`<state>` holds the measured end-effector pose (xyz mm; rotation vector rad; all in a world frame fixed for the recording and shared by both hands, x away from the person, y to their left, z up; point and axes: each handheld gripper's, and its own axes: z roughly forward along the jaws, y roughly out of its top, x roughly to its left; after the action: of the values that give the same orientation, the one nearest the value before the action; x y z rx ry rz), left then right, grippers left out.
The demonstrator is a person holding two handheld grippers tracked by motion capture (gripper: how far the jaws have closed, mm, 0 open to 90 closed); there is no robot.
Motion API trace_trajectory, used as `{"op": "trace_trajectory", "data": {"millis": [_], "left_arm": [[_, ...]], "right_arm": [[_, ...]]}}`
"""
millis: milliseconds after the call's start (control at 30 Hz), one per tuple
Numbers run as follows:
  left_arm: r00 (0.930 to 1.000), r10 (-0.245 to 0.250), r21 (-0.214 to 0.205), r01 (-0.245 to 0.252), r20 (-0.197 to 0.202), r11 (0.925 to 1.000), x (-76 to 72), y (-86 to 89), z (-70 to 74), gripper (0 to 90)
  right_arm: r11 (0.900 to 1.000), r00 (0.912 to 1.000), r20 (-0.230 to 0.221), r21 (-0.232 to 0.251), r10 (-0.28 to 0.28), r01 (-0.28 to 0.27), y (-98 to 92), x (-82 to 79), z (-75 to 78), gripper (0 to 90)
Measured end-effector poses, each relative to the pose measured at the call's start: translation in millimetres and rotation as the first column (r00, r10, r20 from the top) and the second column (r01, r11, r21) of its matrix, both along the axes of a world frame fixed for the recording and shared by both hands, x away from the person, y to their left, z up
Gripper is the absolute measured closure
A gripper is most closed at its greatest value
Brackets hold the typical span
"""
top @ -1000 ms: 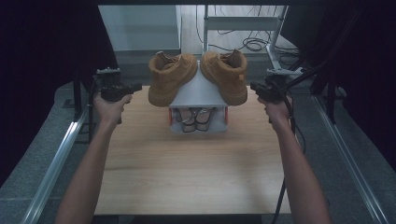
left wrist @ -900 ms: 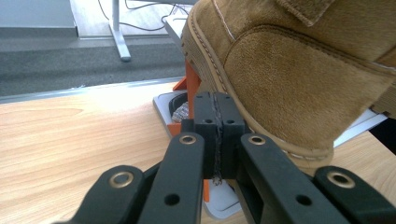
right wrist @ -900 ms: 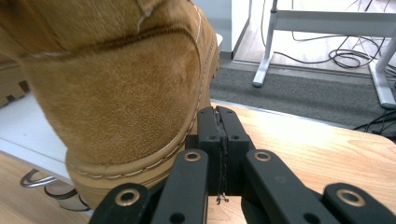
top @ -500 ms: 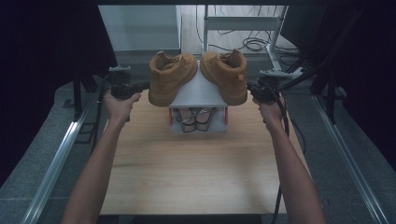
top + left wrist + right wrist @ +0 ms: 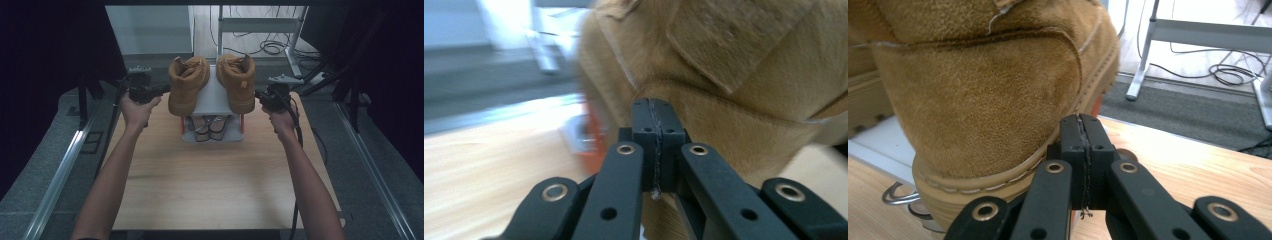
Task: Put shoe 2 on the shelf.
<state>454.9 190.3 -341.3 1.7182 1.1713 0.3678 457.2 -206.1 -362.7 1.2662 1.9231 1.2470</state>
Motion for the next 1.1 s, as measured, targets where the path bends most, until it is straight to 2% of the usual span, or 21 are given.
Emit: {"op": "trace_trajectory", "data": {"millis": [167, 233, 400, 533, 667, 733, 1100], "left_arm": [[0.9999, -0.004, 0.011, 0.004, 0.012, 0.9999, 0.6, -5.3, -1.5, 89.8], [0.9999, -0.01, -0.006, 0.01, 0.0, 0.9999, 2.2, -2.8, -2.8, 89.6], [1.0, 0.002, -0.01, -0.002, -0.002, 1.0, 4.0, -4.9, -5.0, 89.6], [0.9999, 0.004, -0.037, -0.004, -0.01, 0.9993, 5.5, -4.1, -6.3, 89.8], [1.0, 0.004, -0.039, -0.005, -0.009, 0.9992, 4.9, -6.0, -6.8, 89.9], [0.9999, -0.005, -0.056, 0.004, -0.013, 0.9984, 5.2, -8.7, -7.8, 89.9], [0.9993, -0.03, -0.076, 0.028, -0.023, 0.9967, 8.8, -25.0, -9.8, 89.9]], "right_arm": [[0.9999, 0.9999, -0.004, 0.012, 0.011, -0.011, 0.4, 1.0, -1.4, 89.1], [0.9999, 1.0, -0.004, 0.011, -0.004, 0.004, -1.6, 2.7, -2.3, 89.1], [0.9998, 0.9998, -0.009, -0.006, -0.02, 0.02, 0.7, 13.6, -6.8, 88.9], [0.9996, 0.9996, 0.01, -0.011, -0.027, 0.028, 6.0, 21.7, -11.2, 89.0], [0.9999, 1.0, 0.006, 0.015, 0.002, -0.002, 4.0, 24.4, -12.8, 89.2], [1.0, 1.0, 0.007, 0.005, 0.0, 0.0, 4.8, 24.0, -12.1, 89.3], [0.9979, 0.998, 0.006, -0.016, 0.063, -0.063, 28.4, 21.0, -12.5, 89.3]]}}
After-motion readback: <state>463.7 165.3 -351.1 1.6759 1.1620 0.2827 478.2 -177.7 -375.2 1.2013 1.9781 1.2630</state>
